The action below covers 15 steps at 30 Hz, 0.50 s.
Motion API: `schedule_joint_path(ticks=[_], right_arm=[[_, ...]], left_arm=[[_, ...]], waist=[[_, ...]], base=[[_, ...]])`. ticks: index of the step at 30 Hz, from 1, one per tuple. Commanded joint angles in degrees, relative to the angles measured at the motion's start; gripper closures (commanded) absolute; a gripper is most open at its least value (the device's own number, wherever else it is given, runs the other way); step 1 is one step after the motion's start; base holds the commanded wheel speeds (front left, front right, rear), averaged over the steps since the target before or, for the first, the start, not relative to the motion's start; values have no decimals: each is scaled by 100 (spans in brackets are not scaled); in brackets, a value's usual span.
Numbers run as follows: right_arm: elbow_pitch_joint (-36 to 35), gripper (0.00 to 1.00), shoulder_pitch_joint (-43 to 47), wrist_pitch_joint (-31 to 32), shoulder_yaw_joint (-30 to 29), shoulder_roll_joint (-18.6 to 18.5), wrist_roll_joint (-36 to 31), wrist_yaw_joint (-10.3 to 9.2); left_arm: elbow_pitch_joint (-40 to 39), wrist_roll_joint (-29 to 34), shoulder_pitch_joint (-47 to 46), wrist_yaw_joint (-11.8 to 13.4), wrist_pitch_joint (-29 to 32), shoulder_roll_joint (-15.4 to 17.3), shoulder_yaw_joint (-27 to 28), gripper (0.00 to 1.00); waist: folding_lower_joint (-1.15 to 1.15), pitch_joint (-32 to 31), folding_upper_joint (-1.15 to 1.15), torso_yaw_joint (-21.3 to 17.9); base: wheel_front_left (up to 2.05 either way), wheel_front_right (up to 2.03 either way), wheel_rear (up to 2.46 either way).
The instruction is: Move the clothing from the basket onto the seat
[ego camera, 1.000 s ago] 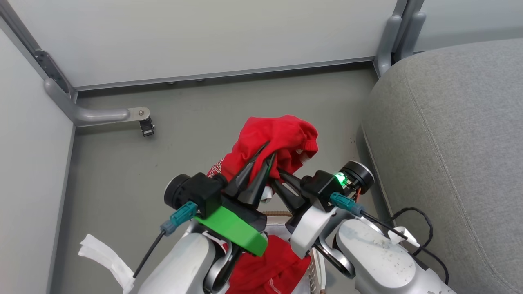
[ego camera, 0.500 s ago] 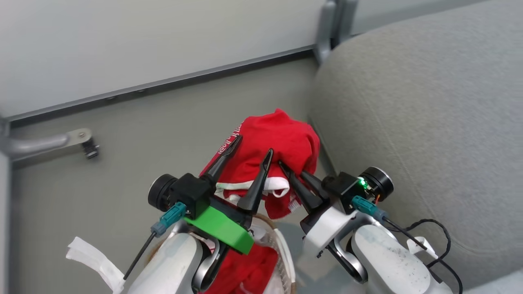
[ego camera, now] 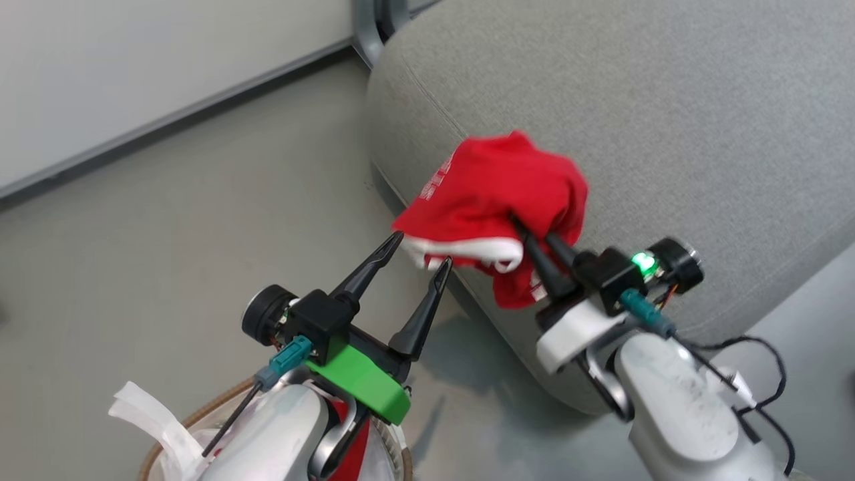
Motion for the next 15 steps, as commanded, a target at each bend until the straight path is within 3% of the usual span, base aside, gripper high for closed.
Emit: schedule_joint_path(ticks=[1, 15], right_arm=[[-8, 100, -191, -14, -163, -2, -170, -8], [692, 100, -1818, -14, -1881, -837, -1110, -8]], left_arm=[[0, 13, -136, -1, -5, 131, -8, 0], [-106, -136, -485, -2, -5, 710, -166, 0]], waist=[[0, 581, 0, -264], [0, 1580, 0, 291]], base=[[0, 0, 0], [0, 0, 0]])
